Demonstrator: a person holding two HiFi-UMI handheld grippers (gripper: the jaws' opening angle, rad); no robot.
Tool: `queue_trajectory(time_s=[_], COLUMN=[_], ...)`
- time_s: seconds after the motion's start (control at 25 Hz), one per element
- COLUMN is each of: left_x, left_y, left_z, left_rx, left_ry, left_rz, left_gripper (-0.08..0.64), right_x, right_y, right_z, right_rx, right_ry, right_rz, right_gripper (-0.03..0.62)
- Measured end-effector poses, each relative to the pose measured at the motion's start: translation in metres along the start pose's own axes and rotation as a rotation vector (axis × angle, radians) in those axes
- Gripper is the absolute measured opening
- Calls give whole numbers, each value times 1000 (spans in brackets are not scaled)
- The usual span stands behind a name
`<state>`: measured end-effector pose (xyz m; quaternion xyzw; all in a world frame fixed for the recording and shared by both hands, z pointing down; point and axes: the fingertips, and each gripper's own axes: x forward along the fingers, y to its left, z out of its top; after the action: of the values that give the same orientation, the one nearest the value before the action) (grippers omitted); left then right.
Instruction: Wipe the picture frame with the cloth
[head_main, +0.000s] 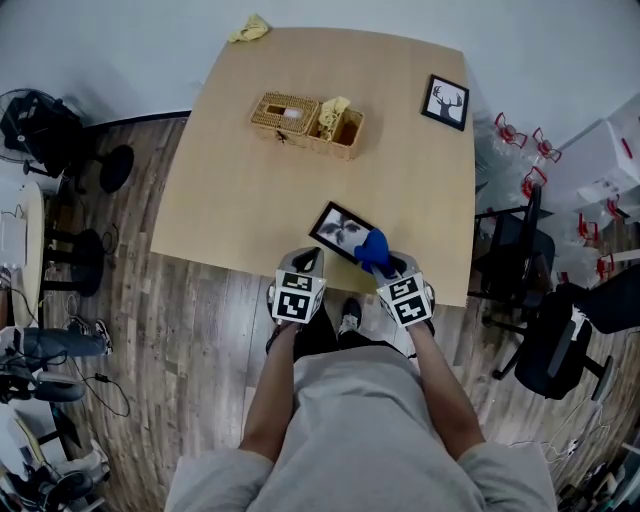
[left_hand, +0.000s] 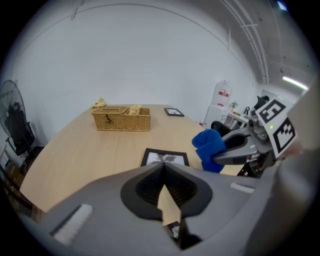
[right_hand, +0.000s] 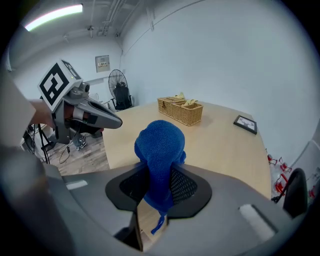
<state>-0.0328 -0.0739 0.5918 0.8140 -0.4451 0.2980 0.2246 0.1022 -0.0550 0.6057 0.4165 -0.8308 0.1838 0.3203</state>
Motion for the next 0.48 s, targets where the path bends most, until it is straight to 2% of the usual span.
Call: queue_trajectory(time_s=[0.48], left_x=[-17], left_y=[0], left_z=[-2], left_rx=[-47], left_ry=[-57], left_rz=[-9], left_gripper=[52], right_x=[-15], right_y=[0], right_z=[11], right_rx=[56], right_ry=[-64], right_rz=[-3], right_gripper=[92])
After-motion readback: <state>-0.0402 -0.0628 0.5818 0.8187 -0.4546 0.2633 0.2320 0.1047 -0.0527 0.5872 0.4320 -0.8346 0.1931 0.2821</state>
